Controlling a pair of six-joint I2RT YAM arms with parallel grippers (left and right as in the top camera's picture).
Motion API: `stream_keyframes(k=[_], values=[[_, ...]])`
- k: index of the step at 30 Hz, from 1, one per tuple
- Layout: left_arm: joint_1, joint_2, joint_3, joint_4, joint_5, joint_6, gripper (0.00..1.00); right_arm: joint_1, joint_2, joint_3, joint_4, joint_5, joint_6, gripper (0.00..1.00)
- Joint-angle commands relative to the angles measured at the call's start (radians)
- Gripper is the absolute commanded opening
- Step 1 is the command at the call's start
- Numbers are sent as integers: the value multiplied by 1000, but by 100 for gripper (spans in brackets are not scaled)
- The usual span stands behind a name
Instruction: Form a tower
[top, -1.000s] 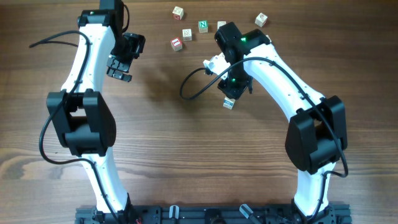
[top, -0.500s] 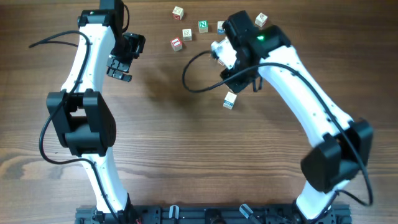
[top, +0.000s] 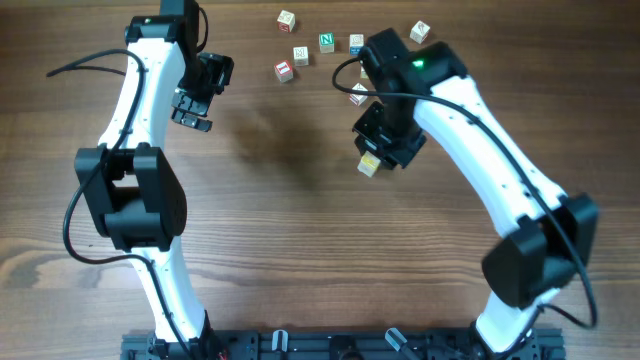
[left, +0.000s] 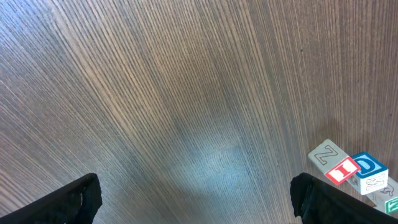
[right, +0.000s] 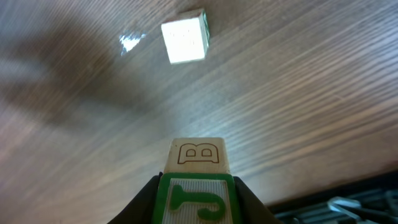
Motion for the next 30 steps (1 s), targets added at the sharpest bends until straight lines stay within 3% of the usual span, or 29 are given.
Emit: stream_keyframes(k=[1,19,24,30], values=[[3,-30,-5,0,-10,12,100,0,88,-7,26,52,53,4],[3,-30,-5,0,-10,12,100,68,114,-11,185,342,108,4],[3,-30,-5,0,-10,12,100,71,153,-13,180,303,100,4],[3,-30,-5,0,-10,12,100,18,153,-13,182,207,-40,4]])
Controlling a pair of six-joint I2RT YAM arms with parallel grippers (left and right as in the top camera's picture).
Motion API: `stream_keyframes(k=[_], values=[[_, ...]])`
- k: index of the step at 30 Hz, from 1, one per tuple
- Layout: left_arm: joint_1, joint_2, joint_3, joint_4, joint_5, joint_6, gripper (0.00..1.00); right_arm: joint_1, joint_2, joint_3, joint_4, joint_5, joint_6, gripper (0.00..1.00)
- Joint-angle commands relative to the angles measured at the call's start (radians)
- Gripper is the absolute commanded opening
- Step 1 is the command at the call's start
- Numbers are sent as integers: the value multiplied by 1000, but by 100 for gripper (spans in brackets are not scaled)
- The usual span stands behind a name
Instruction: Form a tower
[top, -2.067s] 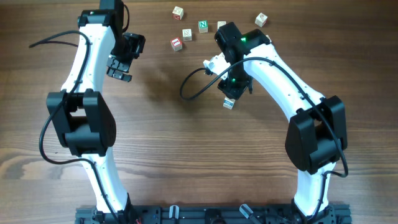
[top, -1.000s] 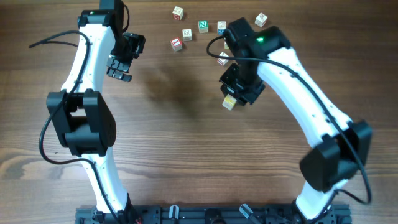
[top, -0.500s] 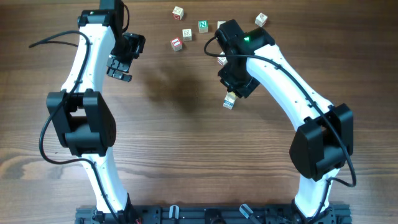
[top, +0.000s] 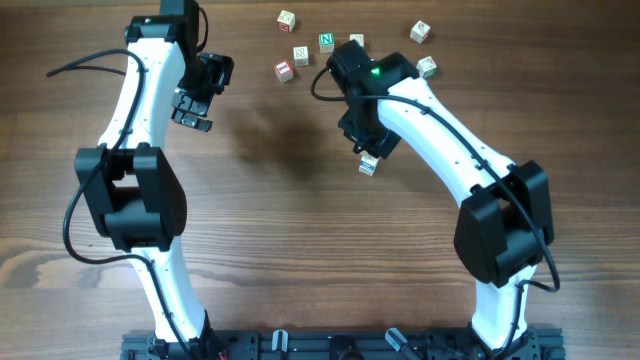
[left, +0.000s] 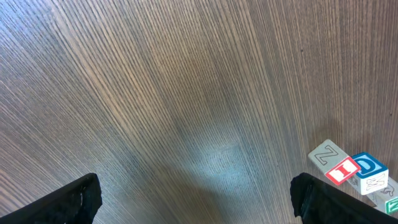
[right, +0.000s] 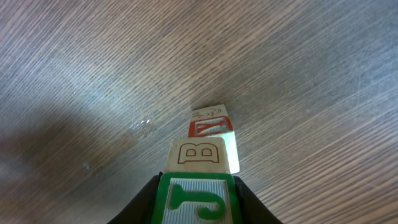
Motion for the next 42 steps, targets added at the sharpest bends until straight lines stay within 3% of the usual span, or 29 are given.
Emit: stream_keyframes(k=[1,31,42], values=[[3,-30,-5,0,-10,12,100,-44,11,-7,-1,-84,-112,4],[3,-30,-5,0,-10,12,100,-37,-29,-42,58,-77,-230,4],[3,-30,-5,0,-10,12,100,-32,-85,-28,-10,-43,-226,4]])
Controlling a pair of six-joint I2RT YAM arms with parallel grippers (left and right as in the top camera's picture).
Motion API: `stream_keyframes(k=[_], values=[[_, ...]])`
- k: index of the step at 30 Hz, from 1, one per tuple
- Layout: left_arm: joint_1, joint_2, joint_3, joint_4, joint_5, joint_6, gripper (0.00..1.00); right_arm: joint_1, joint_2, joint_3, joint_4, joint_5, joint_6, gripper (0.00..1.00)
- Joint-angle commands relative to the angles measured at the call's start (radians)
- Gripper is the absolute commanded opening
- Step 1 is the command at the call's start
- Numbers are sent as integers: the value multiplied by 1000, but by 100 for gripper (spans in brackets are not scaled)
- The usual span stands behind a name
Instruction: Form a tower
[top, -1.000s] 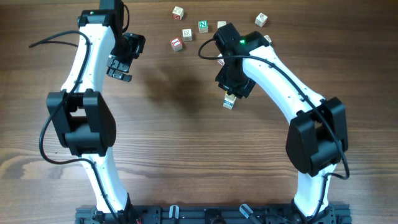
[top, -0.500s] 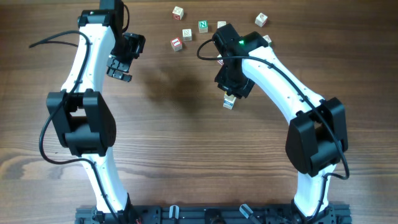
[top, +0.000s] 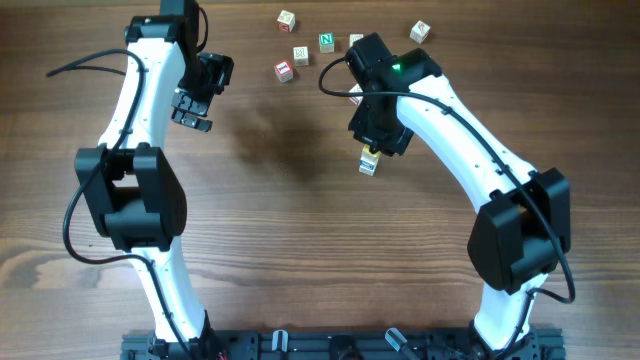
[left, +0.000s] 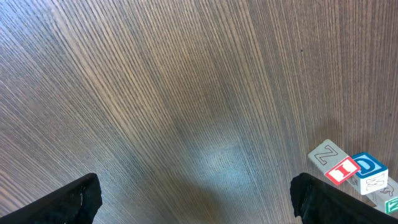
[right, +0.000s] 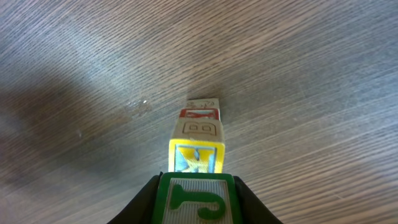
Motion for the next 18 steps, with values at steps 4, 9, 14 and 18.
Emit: stream_keyframes(k=[4,9,14,18], values=[[3,-30,-5,0,-10,12,100,14,-22,10,-3,29,-5,5],[3,-30,-5,0,-10,12,100,14,3,8,-5,36,72,4],[3,-30,-5,-1,-10,12,100,14,4,8,-5,23,82,6],[3,-30,-5,0,-10,12,100,14,6,8,-5,9,95,18]])
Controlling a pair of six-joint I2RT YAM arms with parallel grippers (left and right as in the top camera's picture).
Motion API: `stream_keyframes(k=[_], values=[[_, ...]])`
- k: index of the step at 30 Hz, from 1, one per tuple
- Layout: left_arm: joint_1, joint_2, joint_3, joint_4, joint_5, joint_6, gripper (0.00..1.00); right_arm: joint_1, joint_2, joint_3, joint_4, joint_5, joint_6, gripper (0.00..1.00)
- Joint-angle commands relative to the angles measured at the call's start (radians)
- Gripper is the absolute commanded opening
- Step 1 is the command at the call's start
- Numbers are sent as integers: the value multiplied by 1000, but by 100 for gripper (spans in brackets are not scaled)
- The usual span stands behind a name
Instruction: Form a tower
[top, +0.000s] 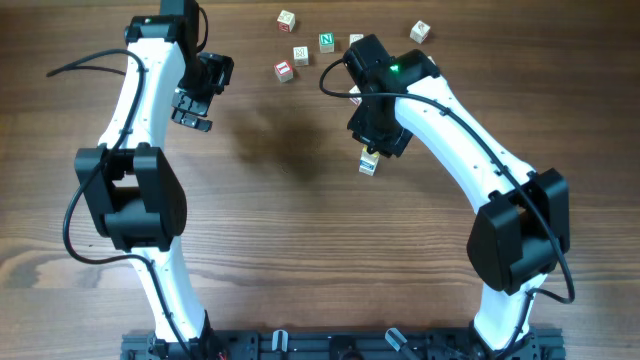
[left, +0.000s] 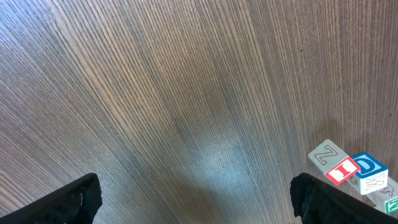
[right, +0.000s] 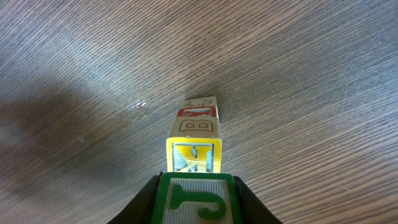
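Note:
In the right wrist view my right gripper (right: 198, 194) is shut on a block with a green J face (right: 198, 200). Just beyond it a block with a yellow top face (right: 194, 155) and a B side (right: 193, 126) stands on a red-faced block (right: 199, 112) on the table. Overhead, this small stack (top: 368, 165) lies under the right gripper (top: 376, 140) at mid-table. My left gripper (left: 196, 205) hangs open over bare wood, far to the left (top: 195, 100).
Several loose letter blocks lie along the far edge: a red one (top: 284, 70), a green one (top: 326, 41), pale ones (top: 287, 18) (top: 420, 32). The left wrist view catches a grey Z block (left: 325, 154), a red I block (left: 341, 170) and a blue D block (left: 368, 167).
Hardly anything differs. The right gripper has shifted very slightly over the stack, which looks a touch closer in its wrist view. The left arm is unmoved.
The right gripper first held the green J block, a B face right under it, over bare table near a white block. Then it was over a red-faced block. Later a yellow face showed between J and B, the B block resting on the red one, as now.

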Motion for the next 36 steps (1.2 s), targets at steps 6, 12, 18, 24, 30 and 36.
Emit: stream_keyframes(k=[6,12,18,24,30,36], values=[[4,-30,-5,0,-10,12,100,6,7,9,8,-1,19,30],[4,-30,-5,0,-10,12,100,6,44,8,8,-14,19,35],[4,-30,-5,0,-10,12,100,6,60,9,8,-27,19,44],[4,-30,-5,0,-10,12,100,6,60,9,7,-27,19,52],[4,-30,-5,0,-10,12,100,5,82,9,7,-36,21,62],[4,-30,-5,0,-10,12,100,-13,107,8,11,-66,21,52]])
